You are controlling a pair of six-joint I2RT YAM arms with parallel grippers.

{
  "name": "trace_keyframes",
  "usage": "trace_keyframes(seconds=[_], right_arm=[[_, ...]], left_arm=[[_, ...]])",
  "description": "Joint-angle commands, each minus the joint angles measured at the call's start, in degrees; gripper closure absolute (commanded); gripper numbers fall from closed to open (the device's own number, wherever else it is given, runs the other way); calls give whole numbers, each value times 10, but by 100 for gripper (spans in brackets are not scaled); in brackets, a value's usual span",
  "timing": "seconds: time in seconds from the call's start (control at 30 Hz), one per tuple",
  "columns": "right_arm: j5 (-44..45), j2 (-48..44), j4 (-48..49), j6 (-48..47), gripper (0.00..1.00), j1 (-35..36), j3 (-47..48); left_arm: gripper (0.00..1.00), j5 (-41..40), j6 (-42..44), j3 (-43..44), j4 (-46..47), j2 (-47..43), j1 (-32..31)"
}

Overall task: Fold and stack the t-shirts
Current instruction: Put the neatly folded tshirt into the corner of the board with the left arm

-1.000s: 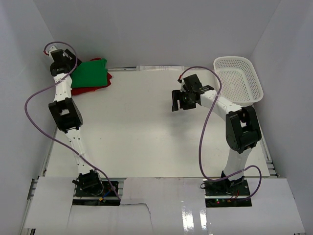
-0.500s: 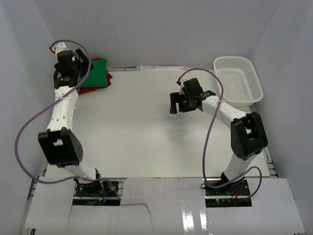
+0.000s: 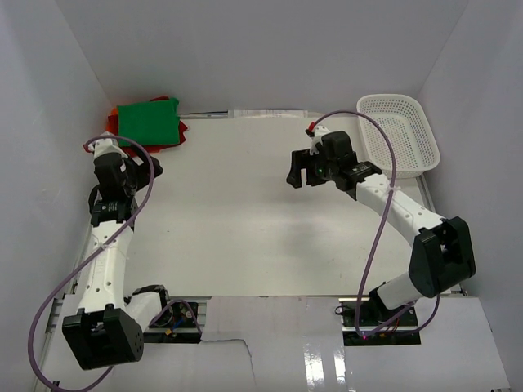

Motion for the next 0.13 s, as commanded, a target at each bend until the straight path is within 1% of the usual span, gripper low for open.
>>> trace_keyframes(seconds=[0.0, 0.1], right_arm=[[-8, -20, 23, 1, 16, 2, -9], [-8, -24, 23, 0, 16, 2, -8]], left_arm=[[2, 23, -1, 9, 8, -6, -1], [2, 23, 8, 23, 1, 17, 0]])
